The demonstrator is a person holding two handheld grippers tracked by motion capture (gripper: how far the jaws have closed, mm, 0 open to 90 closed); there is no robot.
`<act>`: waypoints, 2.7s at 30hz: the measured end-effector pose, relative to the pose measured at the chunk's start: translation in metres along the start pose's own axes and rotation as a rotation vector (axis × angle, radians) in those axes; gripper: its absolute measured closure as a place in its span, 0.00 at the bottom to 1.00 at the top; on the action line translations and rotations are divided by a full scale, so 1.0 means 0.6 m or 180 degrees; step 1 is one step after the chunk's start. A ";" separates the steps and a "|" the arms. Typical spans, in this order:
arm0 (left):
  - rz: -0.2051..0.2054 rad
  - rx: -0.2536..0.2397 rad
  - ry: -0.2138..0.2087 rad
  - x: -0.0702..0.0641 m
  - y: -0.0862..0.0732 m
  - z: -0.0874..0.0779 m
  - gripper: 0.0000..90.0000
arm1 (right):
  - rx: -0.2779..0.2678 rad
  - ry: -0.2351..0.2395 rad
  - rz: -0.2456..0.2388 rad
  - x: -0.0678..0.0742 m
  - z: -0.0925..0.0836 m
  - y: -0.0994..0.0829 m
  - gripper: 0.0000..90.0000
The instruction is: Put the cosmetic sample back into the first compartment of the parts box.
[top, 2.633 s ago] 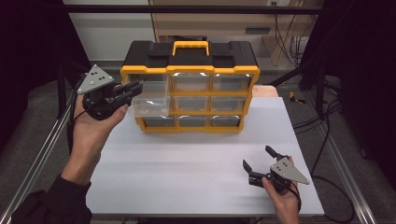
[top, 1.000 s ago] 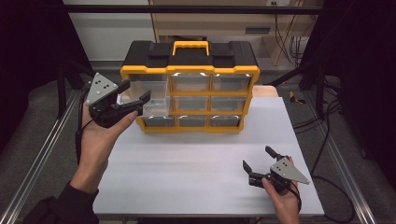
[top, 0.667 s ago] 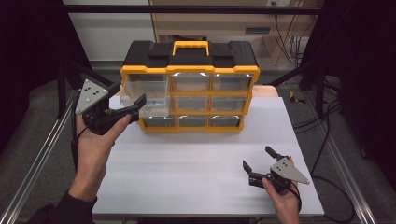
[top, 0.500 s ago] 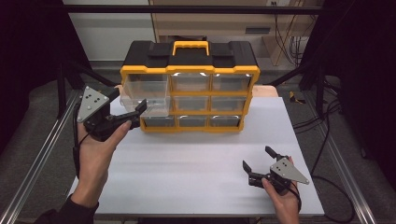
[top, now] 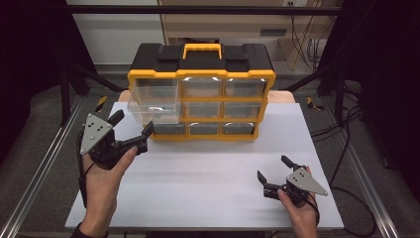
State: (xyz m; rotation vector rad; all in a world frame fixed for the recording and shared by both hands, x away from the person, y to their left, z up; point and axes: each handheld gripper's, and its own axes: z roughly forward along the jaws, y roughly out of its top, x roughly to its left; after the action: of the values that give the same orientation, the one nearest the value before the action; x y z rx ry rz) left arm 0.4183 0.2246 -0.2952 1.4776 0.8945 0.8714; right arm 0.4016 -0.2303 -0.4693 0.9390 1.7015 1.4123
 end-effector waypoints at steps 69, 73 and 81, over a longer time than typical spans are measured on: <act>-0.0054 0.0307 -0.0460 -0.032 -0.075 -0.008 0.91 | 0.0022 0.0006 -0.0010 0.001 0.001 -0.001 0.05; -0.0078 0.0306 -0.0439 -0.028 -0.073 -0.007 0.98 | 0.0025 0.0011 -0.0016 0.001 0.002 -0.001 0.05; -0.0196 0.0375 -0.0399 -0.023 -0.072 0.009 1.00 | 0.0019 0.0007 -0.0013 0.000 0.002 -0.001 0.05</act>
State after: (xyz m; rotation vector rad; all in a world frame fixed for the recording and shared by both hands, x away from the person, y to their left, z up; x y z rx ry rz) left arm 0.4146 0.2129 -0.3391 1.5797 0.9055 0.6827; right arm 0.4024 -0.2296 -0.4699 0.9371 1.7091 1.4067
